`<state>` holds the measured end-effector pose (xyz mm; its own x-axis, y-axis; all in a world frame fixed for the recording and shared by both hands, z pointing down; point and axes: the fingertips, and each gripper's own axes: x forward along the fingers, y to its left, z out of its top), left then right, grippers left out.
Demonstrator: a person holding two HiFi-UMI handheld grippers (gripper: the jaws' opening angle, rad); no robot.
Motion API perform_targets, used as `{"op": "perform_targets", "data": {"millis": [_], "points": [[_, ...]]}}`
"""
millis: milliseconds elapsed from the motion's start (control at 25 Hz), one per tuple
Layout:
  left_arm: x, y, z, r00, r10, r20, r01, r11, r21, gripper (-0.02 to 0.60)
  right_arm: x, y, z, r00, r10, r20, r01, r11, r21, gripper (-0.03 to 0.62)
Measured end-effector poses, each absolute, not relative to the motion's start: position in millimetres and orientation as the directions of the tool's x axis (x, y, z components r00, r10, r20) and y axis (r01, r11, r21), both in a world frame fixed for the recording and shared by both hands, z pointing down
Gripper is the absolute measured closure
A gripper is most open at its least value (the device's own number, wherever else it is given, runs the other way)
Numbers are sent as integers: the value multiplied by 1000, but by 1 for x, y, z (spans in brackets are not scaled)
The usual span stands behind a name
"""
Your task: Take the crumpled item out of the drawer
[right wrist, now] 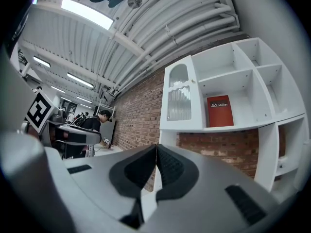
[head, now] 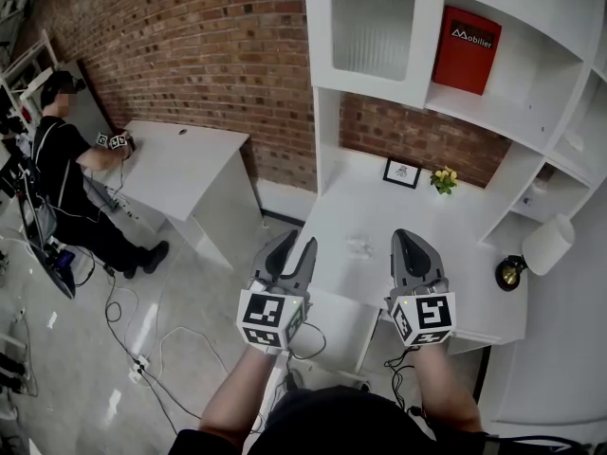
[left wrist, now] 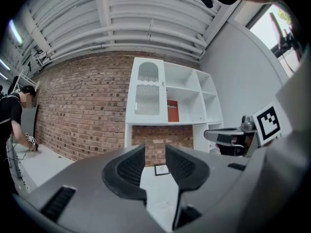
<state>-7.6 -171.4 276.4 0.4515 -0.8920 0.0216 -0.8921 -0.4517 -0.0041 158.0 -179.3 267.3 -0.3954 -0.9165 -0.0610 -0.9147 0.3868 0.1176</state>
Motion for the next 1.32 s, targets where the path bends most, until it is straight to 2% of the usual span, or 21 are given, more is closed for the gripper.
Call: {"op": "perform_targets", "data": {"millis": [1320], "points": [[65,-165,288,383,-922,62,-922,-385,-43,453,229,-181,277,-463,-882,-81,-885,457,85,594]]}}
